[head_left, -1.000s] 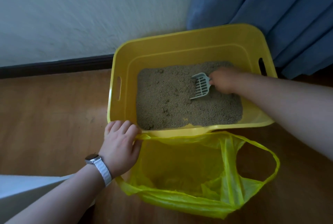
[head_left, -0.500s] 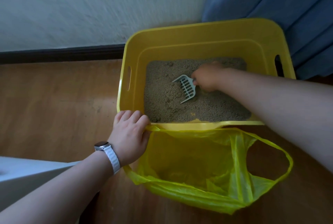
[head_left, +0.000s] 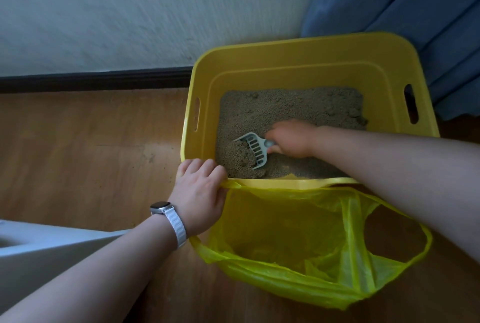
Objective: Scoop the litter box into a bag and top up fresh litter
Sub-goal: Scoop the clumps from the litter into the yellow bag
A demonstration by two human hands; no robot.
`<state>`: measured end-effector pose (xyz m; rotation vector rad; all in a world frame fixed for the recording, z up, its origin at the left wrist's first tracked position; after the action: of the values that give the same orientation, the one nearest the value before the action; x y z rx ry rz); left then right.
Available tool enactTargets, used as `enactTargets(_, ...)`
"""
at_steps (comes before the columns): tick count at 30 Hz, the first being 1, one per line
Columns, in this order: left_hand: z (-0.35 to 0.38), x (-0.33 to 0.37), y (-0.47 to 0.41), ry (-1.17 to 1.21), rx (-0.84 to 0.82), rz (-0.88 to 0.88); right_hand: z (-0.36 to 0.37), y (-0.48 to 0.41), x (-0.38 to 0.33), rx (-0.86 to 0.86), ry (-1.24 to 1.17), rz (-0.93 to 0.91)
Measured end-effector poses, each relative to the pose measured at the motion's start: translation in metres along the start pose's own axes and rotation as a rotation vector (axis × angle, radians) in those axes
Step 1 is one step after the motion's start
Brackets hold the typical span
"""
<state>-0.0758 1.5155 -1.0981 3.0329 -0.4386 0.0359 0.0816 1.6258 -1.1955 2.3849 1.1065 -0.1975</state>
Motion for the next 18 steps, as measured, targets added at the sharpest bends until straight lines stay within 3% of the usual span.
enactTargets(10,0.002,0.000,0.000,0.009,-0.015,-0.005,-0.012,0.000,-0.015,0.073,0.024,-0.032)
enactTargets(18,0.001,0.000,0.001,0.007,-0.002,-0.006,-0.015,-0.001,-0.015,0.081,-0.144,0.065)
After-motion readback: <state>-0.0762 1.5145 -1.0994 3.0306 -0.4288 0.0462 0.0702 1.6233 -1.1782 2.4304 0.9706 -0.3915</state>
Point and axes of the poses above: each hand's wrist, its own y-axis away from the middle knuckle, its own z-axis out of the palm, x = y × z, the point moved 8 cm from there along -y, towards the middle knuckle, and after that the axes turned 7 degrees about -z, right-handed, at the moved point
